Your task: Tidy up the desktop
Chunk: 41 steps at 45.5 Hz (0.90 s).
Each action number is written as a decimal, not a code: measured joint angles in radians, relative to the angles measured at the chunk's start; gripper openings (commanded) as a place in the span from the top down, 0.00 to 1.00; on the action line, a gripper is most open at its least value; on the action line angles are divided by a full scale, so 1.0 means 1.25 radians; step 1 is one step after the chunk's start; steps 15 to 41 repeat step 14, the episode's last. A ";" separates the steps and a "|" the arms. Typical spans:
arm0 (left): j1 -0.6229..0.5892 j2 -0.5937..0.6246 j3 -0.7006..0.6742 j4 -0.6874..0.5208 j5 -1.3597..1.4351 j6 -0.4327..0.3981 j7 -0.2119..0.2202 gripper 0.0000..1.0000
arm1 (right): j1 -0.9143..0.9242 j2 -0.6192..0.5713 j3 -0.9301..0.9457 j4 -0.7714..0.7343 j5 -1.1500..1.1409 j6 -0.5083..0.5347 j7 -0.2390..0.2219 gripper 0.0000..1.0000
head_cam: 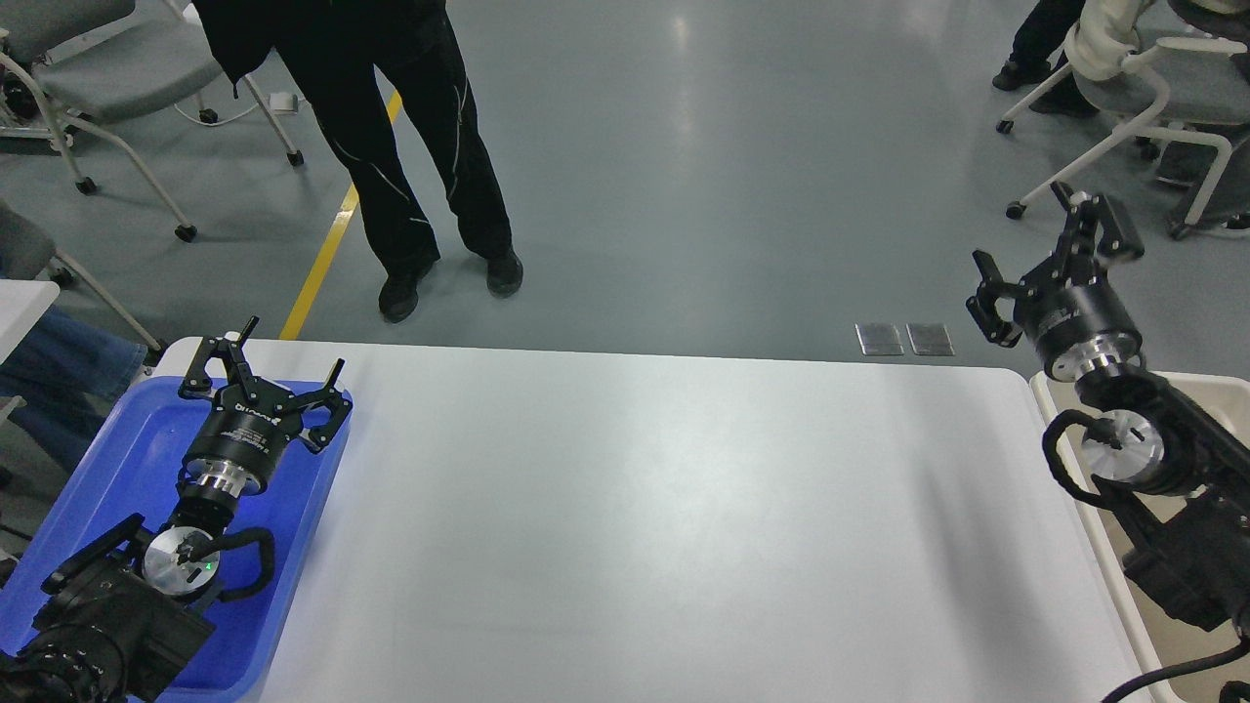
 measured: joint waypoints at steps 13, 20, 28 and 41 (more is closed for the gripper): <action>0.000 0.000 0.000 0.000 0.000 0.000 -0.001 0.00 | -0.081 0.053 0.008 -0.001 0.000 0.002 0.005 0.00; 0.000 0.000 0.000 0.000 0.000 0.000 -0.001 0.00 | -0.085 0.056 0.009 -0.001 0.000 0.002 0.005 0.00; 0.000 0.000 0.000 0.000 0.000 0.000 -0.001 0.00 | -0.085 0.056 0.009 -0.001 0.000 0.002 0.005 0.00; 0.000 0.000 0.000 0.000 0.000 0.000 -0.001 0.00 | -0.085 0.056 0.009 -0.001 0.000 0.002 0.005 0.00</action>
